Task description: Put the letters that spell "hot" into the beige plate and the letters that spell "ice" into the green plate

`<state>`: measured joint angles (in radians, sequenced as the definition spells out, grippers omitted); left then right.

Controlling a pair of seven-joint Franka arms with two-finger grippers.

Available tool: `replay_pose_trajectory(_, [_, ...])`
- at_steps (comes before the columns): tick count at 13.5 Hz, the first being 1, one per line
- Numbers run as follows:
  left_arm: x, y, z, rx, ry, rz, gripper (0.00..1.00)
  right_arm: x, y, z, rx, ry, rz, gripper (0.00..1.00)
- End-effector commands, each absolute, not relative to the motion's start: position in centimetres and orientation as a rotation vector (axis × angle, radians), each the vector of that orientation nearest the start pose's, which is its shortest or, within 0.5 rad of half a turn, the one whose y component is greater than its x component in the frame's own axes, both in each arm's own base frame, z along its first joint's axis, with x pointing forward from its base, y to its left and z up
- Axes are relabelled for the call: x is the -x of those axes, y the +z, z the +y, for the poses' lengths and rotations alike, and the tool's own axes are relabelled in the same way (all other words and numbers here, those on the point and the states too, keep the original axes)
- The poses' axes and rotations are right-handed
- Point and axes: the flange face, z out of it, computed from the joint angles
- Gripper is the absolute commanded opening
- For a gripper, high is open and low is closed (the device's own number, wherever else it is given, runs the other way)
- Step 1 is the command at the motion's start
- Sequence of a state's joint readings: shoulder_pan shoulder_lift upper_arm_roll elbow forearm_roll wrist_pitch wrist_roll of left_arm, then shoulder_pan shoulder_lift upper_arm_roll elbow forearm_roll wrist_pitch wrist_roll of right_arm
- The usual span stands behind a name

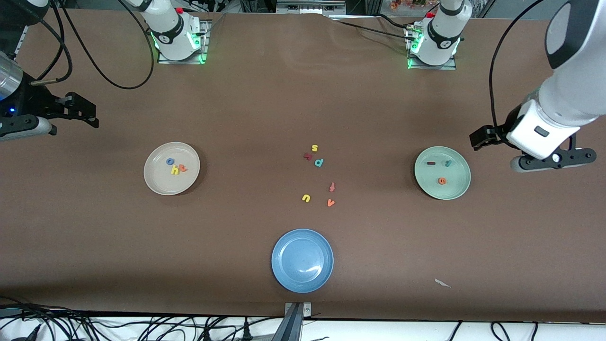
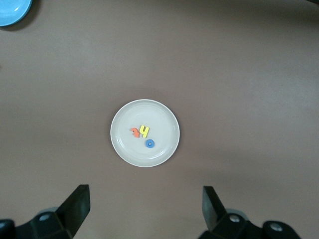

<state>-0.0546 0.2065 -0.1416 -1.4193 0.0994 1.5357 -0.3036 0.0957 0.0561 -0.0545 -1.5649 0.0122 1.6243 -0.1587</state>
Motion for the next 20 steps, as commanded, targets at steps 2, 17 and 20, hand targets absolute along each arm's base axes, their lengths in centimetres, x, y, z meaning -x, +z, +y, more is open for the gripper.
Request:
replay_pose_trajectory(2, [-57.7,57.6,-9.3,3.102,0.026,-0.164,1.00,-57.4,62.1,2.8,3.116,0.018,-0.339,1.00])
replay_pose_trajectory(17, [-59.4,56.9,-5.4,3.099,0.020,-0.284,1.00,-57.8,61.1,1.5,3.151,0.058,-0.300,1.00])
replay_pose_trajectory(20, [-60.1,57.1,-5.7,3.101,0.006,-0.280,1.00,-58.0,61.3,1.3,3.156,0.042,-0.296,1.00])
